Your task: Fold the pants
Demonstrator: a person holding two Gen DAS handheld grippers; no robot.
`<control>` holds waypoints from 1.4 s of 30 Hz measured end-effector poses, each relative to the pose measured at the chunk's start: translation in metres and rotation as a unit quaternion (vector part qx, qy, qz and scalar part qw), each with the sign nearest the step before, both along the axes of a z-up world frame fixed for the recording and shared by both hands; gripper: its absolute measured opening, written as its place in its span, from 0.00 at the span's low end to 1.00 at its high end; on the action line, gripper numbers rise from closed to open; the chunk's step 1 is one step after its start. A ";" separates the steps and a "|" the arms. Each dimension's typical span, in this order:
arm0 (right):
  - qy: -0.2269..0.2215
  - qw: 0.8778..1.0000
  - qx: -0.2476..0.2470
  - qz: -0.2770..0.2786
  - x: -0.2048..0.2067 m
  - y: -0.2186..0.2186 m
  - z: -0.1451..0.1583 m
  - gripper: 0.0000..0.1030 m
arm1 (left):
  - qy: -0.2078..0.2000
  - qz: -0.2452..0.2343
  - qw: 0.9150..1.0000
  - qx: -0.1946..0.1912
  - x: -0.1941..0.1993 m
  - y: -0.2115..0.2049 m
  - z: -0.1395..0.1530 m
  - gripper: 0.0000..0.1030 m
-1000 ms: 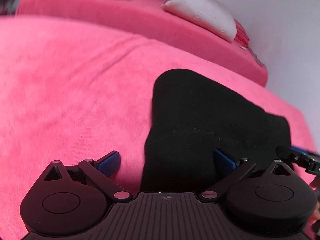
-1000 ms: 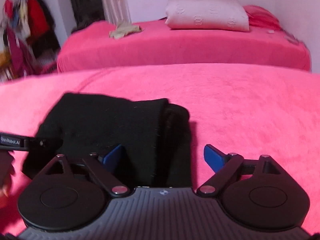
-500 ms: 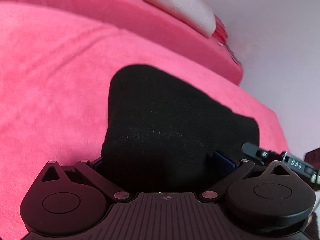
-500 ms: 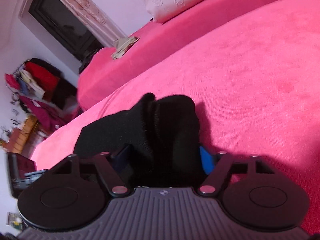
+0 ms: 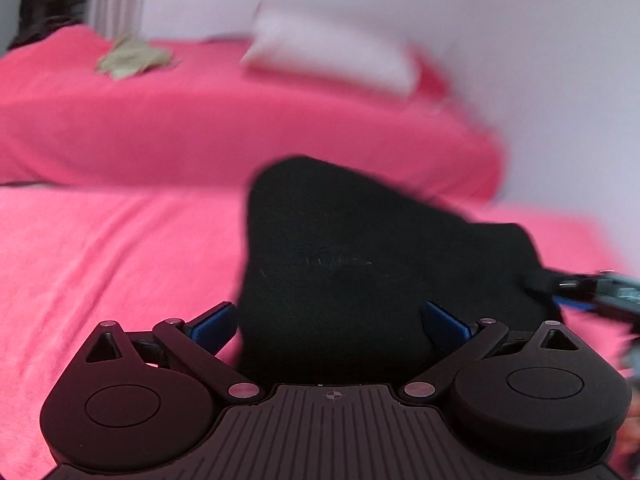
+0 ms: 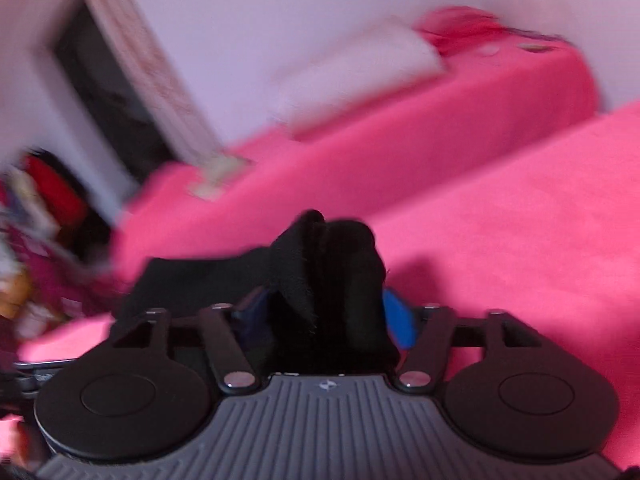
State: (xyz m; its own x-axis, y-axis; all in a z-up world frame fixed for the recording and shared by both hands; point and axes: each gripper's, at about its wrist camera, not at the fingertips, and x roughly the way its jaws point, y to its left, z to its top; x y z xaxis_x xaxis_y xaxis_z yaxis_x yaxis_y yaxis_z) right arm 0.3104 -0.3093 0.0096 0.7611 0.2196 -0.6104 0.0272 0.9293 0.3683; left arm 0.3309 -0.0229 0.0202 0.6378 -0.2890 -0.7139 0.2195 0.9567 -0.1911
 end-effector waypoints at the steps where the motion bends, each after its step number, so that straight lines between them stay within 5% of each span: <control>1: 0.025 0.999 -0.033 0.000 0.003 0.002 -0.015 0.79 | 0.018 0.009 0.999 0.032 0.005 -0.005 -0.017 1.00; 6: 0.004 1.000 0.007 -0.018 -0.010 -0.030 -0.026 0.86 | 0.030 0.031 0.997 -0.061 -0.004 0.033 -0.028 1.00; 10: 0.012 0.993 -0.050 -0.103 -0.025 -0.039 -0.011 0.87 | -0.007 0.047 0.999 -0.020 -0.028 0.052 -0.008 1.00; 14: 0.006 0.997 -0.037 -0.067 -0.052 -0.019 -0.009 0.89 | -0.020 0.071 0.997 0.018 -0.058 0.049 0.000 1.00; 21: 0.006 0.992 -0.125 -0.012 -0.074 0.050 -0.005 0.93 | 0.000 0.070 0.994 0.088 -0.085 0.024 -0.009 1.00; 31: 0.009 0.984 -0.177 0.005 -0.096 0.074 -0.001 0.93 | 0.023 0.062 0.992 0.107 -0.105 0.016 -0.017 1.00; 42: 0.017 0.984 -0.180 0.004 -0.099 0.073 -0.003 0.94 | 0.015 0.058 0.992 0.109 -0.110 0.010 -0.014 1.00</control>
State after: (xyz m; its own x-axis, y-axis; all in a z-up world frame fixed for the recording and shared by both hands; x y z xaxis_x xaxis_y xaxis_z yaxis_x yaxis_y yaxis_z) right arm 0.2111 -0.2365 0.0065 0.7378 -0.0097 -0.6749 0.0269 0.9995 0.0150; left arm 0.2204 -0.0133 0.0062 0.6359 -0.0506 -0.7701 0.1026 0.9945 0.0194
